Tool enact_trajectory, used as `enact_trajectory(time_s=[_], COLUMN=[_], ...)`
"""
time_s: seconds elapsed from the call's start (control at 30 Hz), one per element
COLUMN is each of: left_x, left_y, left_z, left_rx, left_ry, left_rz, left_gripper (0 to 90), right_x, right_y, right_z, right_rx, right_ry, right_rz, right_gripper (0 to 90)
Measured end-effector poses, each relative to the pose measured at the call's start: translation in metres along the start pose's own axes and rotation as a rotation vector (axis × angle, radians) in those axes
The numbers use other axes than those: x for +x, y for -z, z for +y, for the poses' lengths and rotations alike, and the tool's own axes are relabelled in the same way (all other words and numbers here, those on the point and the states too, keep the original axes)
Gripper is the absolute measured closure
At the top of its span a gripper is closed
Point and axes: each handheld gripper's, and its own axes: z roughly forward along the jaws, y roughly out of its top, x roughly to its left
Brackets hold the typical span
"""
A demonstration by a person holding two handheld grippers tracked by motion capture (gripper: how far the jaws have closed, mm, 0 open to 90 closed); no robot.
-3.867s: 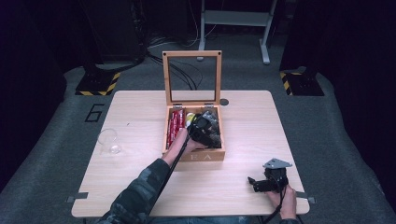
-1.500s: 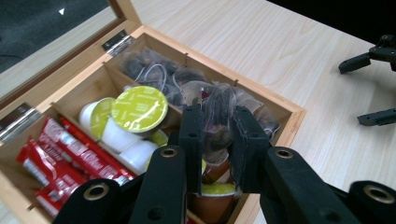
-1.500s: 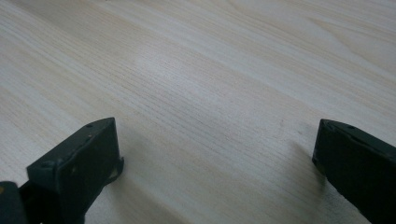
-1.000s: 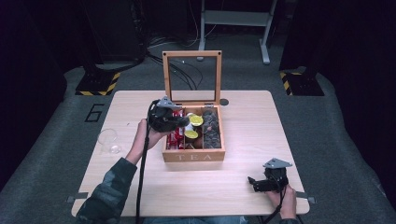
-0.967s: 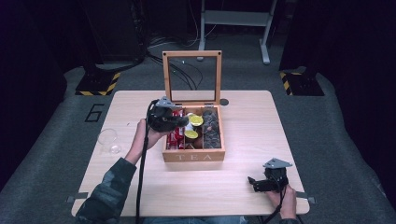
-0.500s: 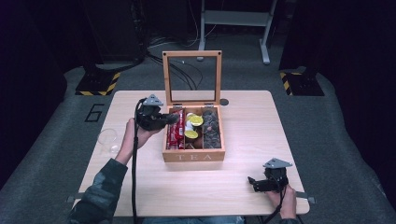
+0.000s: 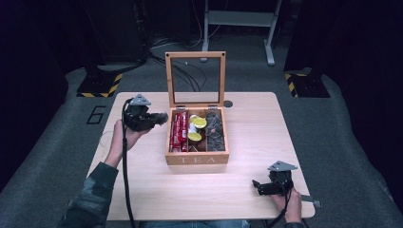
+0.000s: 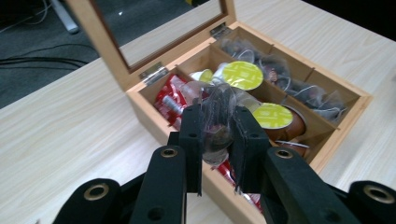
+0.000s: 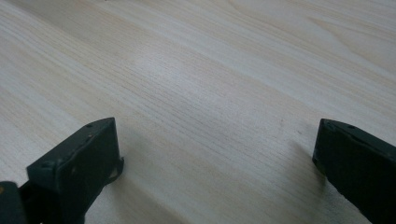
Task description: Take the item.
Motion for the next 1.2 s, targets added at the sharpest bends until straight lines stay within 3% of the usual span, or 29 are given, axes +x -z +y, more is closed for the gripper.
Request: enact_trajectory(time_s=[0.83, 1.2], left_x=[0.045, 0.059], left_y=[0.047, 0.059], left_z=[-0.025, -0.037], left_rx=[0.001, 0.005], left_ry=[0.076, 0.108], left_rz=[0.115, 0.151], left_gripper=[75.9, 75.9], right_x=[0.0, 0.0], right_y=[0.0, 0.0], right_z=[0.0, 0.0], right_rx=[-0.002, -0.002], right_ry=[-0.002, -0.007], right_rz=[-0.002, -0.002], right_gripper=[0.0, 0.0])
